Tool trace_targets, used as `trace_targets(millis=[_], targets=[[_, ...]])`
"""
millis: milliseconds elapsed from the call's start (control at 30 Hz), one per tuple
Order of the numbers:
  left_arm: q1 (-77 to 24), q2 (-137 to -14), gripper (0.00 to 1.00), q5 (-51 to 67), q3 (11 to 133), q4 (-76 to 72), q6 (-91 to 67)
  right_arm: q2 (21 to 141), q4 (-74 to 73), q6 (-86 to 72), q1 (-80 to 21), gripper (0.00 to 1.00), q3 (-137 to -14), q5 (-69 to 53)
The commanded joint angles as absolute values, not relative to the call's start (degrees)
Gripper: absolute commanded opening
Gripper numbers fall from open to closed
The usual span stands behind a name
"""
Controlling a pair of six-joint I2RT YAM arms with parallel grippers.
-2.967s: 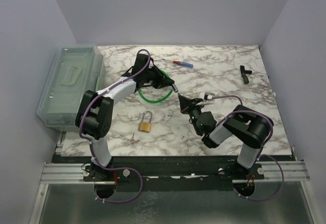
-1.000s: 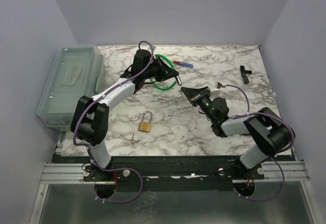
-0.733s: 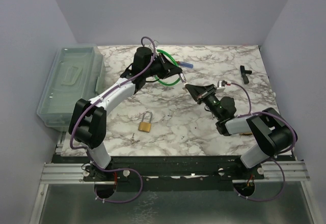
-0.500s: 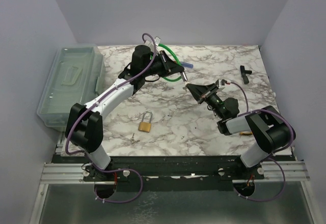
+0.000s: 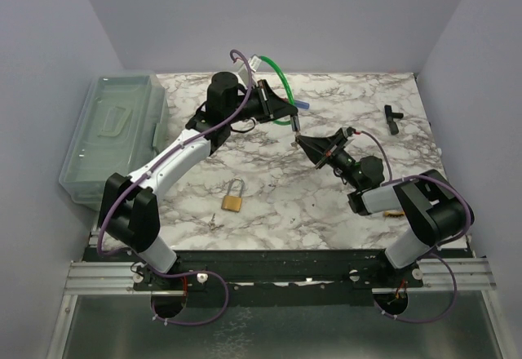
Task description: Unlock with the key
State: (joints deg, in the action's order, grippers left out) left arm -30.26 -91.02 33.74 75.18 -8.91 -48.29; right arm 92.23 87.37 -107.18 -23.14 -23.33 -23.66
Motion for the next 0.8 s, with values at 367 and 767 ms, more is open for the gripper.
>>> trace_targets(millis=[367, 767], targets=[[-34.3, -87.5, 0.0, 42.4, 72.7, -7.2, -48.9, 83.7, 96.7, -103.3, -22.1, 0.28, -19.6, -26.2], [-33.2, -87.7, 0.0, 37.7, 72.8, -4.5, -47.8, 61.3, 63.0, -83.7, -21.7, 0.55, -18.2, -31.4]])
